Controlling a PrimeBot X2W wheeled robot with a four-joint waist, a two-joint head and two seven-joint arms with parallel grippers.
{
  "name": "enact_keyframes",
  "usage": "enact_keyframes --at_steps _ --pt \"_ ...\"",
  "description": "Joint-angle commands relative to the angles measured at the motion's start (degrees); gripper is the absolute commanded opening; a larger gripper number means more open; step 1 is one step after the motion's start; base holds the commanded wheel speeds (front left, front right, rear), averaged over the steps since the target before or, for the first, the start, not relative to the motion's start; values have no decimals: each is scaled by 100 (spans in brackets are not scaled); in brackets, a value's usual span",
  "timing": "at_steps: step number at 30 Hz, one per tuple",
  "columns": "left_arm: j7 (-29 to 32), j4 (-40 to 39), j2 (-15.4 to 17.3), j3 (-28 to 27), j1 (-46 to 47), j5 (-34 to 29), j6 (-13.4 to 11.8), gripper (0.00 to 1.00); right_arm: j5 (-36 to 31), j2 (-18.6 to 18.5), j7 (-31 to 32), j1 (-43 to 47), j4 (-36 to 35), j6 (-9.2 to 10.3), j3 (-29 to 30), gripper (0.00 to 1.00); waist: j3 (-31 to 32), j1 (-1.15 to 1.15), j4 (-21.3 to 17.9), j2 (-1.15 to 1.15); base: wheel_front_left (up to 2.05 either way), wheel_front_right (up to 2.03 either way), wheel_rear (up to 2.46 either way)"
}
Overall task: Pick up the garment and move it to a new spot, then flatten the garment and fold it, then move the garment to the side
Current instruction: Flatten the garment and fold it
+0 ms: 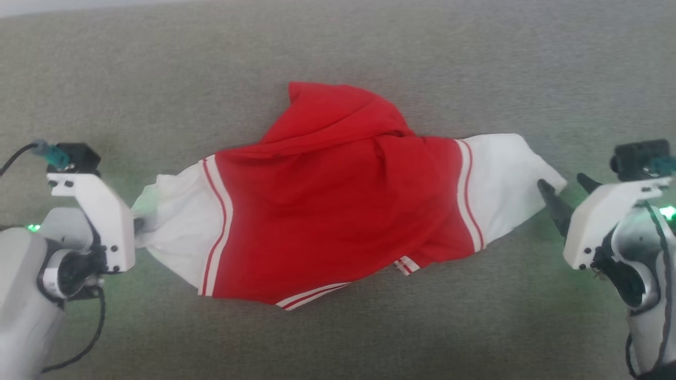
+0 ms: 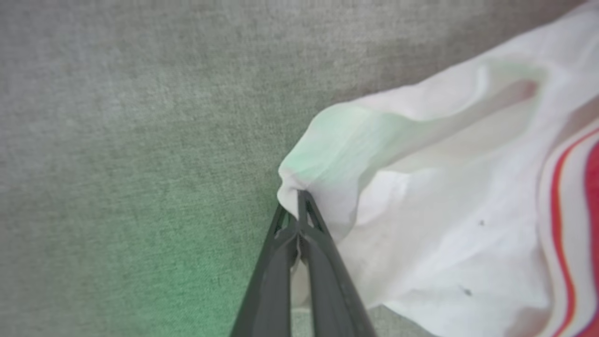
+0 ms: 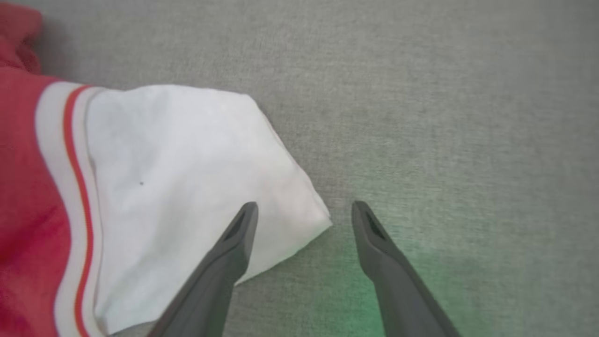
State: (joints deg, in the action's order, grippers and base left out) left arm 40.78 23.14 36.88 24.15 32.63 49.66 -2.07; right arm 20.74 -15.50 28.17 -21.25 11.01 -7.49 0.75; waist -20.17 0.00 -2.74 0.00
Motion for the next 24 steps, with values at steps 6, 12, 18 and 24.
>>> enact_keyframes --at_steps 6,12,18,24 --pt "-86 203 -425 281 116 -103 92 0 101 -229 713 -335 503 3 -396 100 -151 0 219 0 0 0 0" --pt "-188 303 -507 306 249 -132 132 0 227 -549 1308 -505 881 5 -923 0 -166 0 321 0 0 0 0" --pt "-383 51 -317 109 594 -196 107 0 777 -660 1354 -959 639 5 -791 0 124 0 369 0 0 0 0" --pt "-293 -410 -133 0 989 -235 104 0 1202 -538 1415 -1294 346 4 -569 0 682 0 408 0 0 0 0"
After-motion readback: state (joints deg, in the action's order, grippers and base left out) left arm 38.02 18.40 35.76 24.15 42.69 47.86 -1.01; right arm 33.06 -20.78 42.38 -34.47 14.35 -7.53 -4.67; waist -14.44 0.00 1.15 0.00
